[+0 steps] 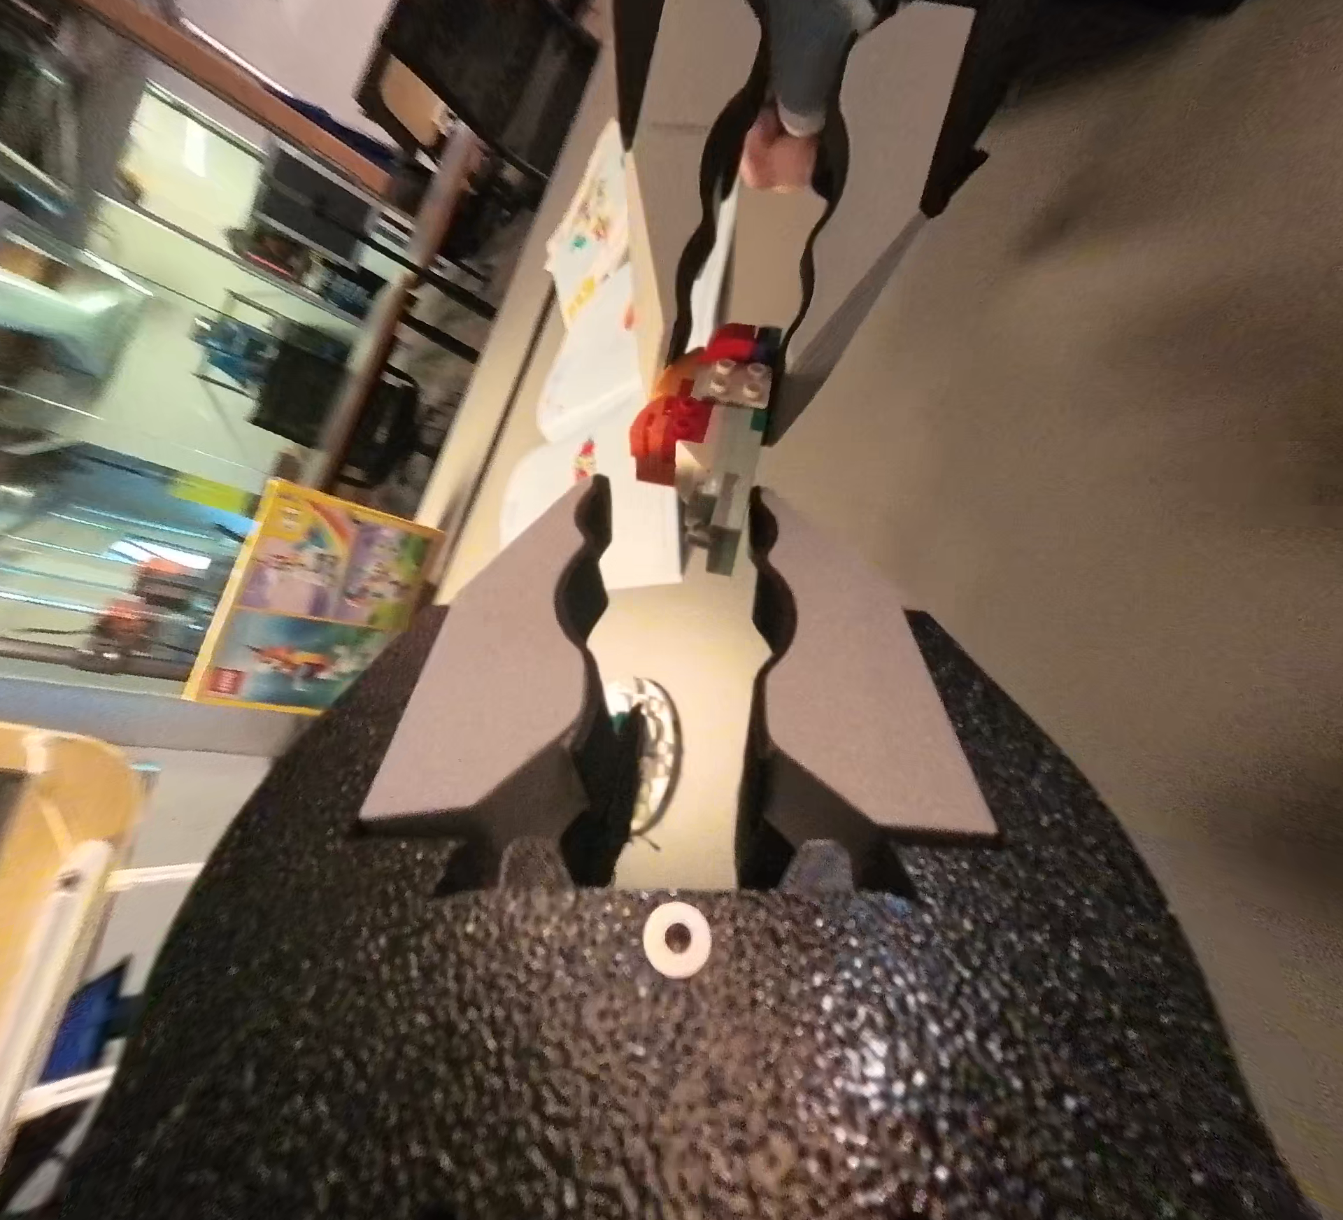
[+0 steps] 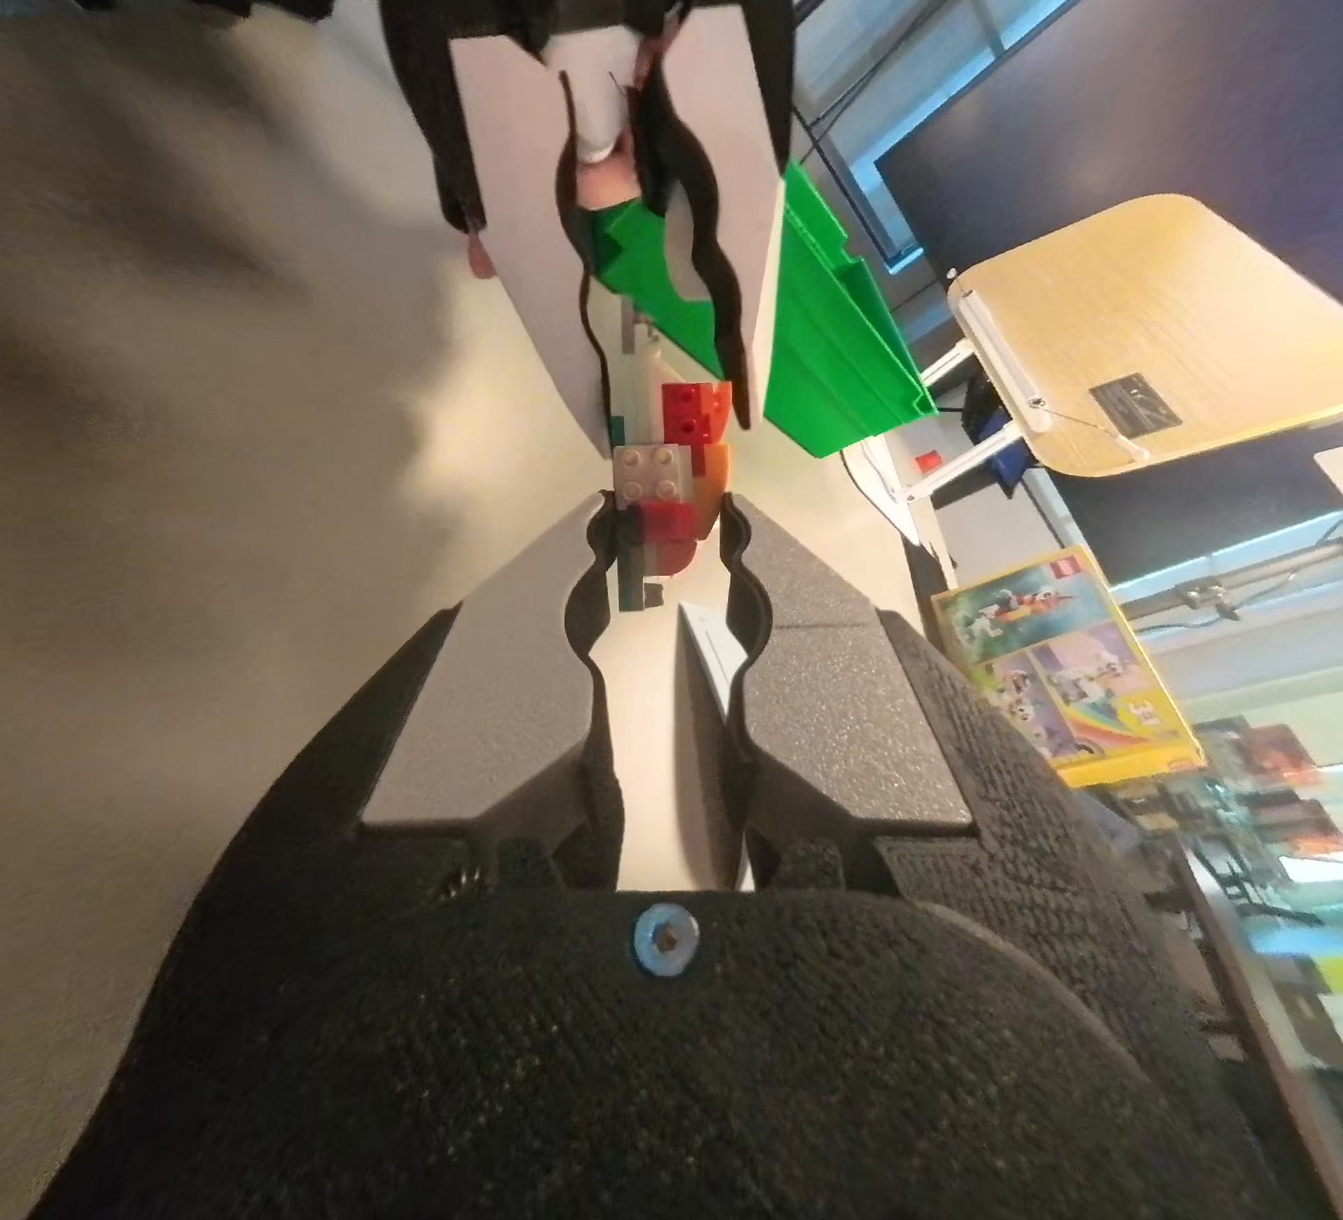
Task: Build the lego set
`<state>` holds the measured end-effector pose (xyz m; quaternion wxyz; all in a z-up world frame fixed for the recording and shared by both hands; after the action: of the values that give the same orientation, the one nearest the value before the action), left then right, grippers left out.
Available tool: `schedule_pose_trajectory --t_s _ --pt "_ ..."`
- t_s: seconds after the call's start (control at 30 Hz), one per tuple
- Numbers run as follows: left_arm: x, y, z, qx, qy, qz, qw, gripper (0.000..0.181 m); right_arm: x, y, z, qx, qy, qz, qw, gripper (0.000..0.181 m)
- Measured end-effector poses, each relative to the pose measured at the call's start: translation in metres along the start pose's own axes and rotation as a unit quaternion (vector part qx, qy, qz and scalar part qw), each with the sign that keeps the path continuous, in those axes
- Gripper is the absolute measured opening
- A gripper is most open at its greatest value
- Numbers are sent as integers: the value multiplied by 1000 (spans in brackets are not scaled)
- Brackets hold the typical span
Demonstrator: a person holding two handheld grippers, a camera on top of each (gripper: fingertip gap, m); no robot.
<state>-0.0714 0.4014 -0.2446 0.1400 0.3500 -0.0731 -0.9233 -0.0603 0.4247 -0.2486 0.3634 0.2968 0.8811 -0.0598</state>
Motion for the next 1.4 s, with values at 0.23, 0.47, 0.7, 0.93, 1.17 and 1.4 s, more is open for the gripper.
schedule_pose_trajectory --t_s 0.23,0.47,0.7,0.93,1.17,1.4 --pt "-11 14 7 -56 -81 -50 994 14 -5 5 -12 23 -3 -21 1000 27" --pt "-24 18 4 -62 -117 -84 988 12 -9 6 -13 24 9 -26 999 26" --pt "-29 19 2 -54 -114 -100 987 19 -7 5 -11 20 29 -17 999 26" --pt "-34 22 -5 -25 -122 -114 986 36 -4 4 -9 19 56 -3 998 26" --pt "-40 22 -10 -9 -135 -124 983 28 -8 4 -8 14 56 -11 998 26" --pt "-37 22 -10 -11 -149 -111 983 12 -8 3 -7 15 67 -7 998 26"
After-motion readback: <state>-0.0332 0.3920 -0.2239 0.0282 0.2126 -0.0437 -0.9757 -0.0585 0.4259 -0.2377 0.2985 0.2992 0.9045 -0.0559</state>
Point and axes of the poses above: each gripper's, where its closed fingertips meet, y back along the fingers, x out of its underside, z = x × y across the jaws, the point moved 1 cm from there along y, back along the fingers, and after that the axes turned 9 degrees about -z, right-handed, at the moved point
